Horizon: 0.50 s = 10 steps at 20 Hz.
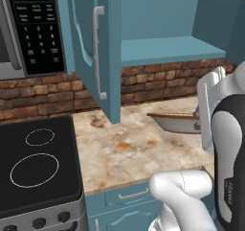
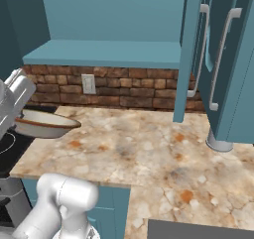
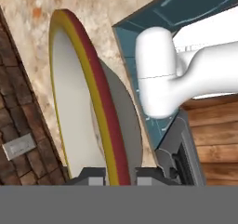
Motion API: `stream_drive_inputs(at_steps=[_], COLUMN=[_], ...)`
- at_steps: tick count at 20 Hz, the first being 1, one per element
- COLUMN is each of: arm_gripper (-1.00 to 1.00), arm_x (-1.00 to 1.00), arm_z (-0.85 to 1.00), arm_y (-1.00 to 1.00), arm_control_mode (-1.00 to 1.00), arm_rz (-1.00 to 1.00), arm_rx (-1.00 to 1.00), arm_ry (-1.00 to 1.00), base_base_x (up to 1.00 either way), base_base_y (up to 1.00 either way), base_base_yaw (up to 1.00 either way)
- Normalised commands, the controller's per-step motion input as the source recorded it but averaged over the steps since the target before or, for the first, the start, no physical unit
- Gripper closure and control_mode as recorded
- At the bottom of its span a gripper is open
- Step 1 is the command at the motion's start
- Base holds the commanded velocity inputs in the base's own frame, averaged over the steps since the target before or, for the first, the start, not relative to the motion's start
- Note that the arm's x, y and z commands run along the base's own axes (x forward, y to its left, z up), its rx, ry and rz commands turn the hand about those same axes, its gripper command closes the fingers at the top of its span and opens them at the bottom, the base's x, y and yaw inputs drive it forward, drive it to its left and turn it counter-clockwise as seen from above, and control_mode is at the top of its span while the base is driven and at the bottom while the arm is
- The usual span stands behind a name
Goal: Pick up the bowls from the cabinet and place each bowl in front of a stool on the dining counter.
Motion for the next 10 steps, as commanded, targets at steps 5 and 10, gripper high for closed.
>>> stream_drive_inputs(at_steps=[5, 10], arm_gripper=[1.00, 1.00], arm_x=[-0.15, 0.00], arm_z=[-0.02, 0.00], arm_y=[0.00, 0.00], arm_control_mode=[1.00, 1.00], arm_rz=[0.01, 0.00], arm_rx=[-0.01, 0.00], arm_ry=[0.02, 0.00], base_base_x=[-0.79, -1.00], base_base_y=[0.02, 0.26], base_base_yaw=[0.07, 0.16])
